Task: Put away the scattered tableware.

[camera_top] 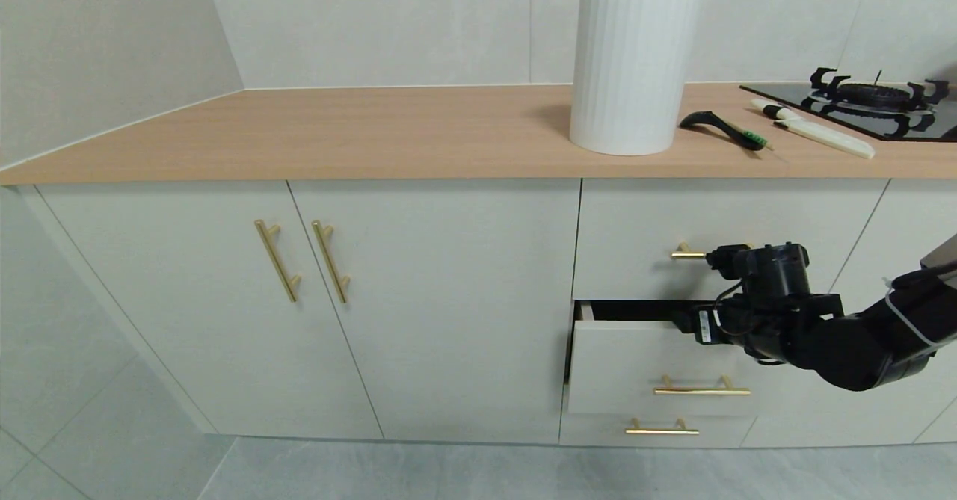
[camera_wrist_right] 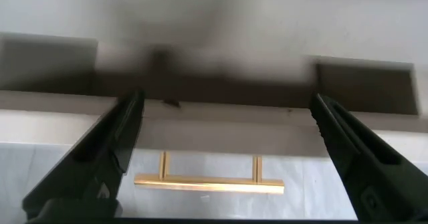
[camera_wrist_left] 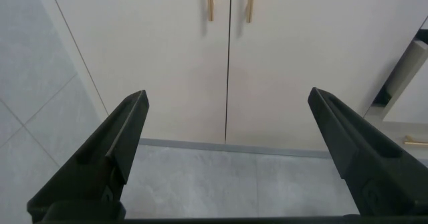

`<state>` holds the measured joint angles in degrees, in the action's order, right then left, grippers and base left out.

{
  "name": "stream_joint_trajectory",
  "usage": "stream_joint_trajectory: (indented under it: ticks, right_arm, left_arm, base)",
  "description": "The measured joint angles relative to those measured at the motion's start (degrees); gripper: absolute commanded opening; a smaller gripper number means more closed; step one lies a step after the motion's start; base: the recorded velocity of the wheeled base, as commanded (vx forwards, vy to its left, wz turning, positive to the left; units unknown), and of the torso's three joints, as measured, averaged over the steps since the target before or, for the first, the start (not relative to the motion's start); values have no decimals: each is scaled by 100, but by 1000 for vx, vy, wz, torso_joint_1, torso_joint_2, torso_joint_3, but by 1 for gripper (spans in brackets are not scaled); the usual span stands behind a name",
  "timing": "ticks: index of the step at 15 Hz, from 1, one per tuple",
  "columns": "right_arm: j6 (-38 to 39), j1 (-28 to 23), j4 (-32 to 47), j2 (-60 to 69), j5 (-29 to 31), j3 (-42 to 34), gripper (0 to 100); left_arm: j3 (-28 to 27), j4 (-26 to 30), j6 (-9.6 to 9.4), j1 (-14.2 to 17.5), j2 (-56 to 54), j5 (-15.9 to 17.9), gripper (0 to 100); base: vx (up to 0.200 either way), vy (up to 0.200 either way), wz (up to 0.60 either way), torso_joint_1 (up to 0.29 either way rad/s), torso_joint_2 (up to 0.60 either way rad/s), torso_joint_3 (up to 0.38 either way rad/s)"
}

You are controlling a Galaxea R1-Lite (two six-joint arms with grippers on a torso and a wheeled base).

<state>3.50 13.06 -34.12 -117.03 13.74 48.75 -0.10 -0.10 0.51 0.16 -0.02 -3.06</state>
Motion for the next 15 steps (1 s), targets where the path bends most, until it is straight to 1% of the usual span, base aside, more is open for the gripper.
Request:
stream_joint_trajectory:
  ticks: [3, 5, 7, 9, 10, 13, 15]
  right_arm:
    - [-5, 2, 319, 68, -28, 41, 100]
    - [-5, 2, 801, 204, -57, 72, 100]
    - [-11, 2, 1623, 488, -149, 113, 100]
    - [-17, 0, 2654, 863, -367, 254, 100]
    - [-11, 2, 2978, 1086, -488, 360, 100]
    - [0, 4, 3120, 1493, -540, 491, 100]
    - [5, 9, 3159, 1527, -540, 505, 100]
  left_arm:
    - [0, 2, -2, 0, 0, 2, 100]
    - [0, 0, 0, 0, 2, 0, 100]
    - [0, 2, 0, 0, 2, 0, 100]
    - [0, 2, 0, 0, 2, 0, 100]
    - [0, 2, 0, 0, 2, 0, 100]
    - [0, 2, 0, 0, 2, 0, 100]
    - [0, 2, 0, 0, 2, 0, 100]
  base:
    - [0, 0, 0, 0, 0, 0]
    - [0, 0, 0, 0, 0, 0]
    - [0, 0, 0, 0, 0, 0]
    - [0, 0, 0, 0, 0, 0]
    - [0, 0, 0, 0, 0, 0]
    - [0, 0, 0, 0, 0, 0]
    - [0, 0, 0, 0, 0, 0]
